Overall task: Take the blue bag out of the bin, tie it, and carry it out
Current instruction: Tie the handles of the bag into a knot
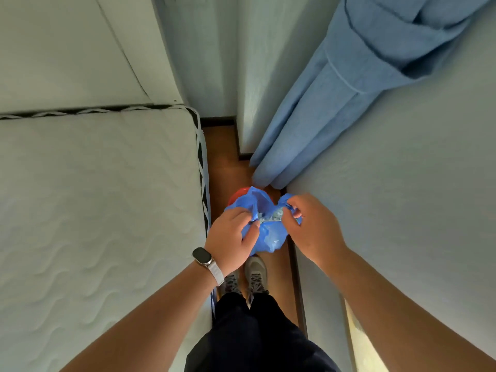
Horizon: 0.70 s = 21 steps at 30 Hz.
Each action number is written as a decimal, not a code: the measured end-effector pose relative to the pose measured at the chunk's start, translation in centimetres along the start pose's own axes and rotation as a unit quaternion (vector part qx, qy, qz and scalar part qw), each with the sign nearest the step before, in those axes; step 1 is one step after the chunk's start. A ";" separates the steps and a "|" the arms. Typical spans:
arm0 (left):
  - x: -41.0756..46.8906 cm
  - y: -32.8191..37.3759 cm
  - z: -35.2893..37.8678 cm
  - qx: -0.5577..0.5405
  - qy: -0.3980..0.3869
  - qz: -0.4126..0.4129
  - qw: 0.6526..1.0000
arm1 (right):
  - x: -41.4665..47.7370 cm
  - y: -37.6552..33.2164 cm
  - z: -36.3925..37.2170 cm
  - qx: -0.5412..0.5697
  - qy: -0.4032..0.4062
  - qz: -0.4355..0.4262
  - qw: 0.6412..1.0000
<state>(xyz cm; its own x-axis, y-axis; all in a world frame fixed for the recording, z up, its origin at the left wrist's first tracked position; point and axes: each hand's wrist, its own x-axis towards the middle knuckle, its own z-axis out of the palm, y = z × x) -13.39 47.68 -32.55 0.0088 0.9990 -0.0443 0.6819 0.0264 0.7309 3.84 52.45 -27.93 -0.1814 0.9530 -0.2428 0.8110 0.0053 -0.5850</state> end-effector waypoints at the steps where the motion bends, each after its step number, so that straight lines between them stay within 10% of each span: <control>1: -0.1 1.8 -1.2 -0.023 0.009 -0.017 1.000 | -0.4 -1.0 -1.3 0.005 0.010 -0.013 1.000; 9: 0.7 13.1 -9.2 -0.231 0.103 -0.086 0.964 | -1.6 -7.3 -9.7 0.024 0.108 -0.129 0.985; 21: 2.8 20.5 -17.4 -0.128 0.166 0.067 0.976 | -2.5 -15.3 -19.1 0.104 0.128 -0.189 0.968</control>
<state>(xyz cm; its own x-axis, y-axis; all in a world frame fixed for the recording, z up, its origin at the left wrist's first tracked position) -12.15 51.66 -5.82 -0.1798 0.9499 0.2556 0.4860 -0.1401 0.8627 2.56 55.78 -3.56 -0.2780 0.9387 0.2037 0.5789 0.3329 -0.7444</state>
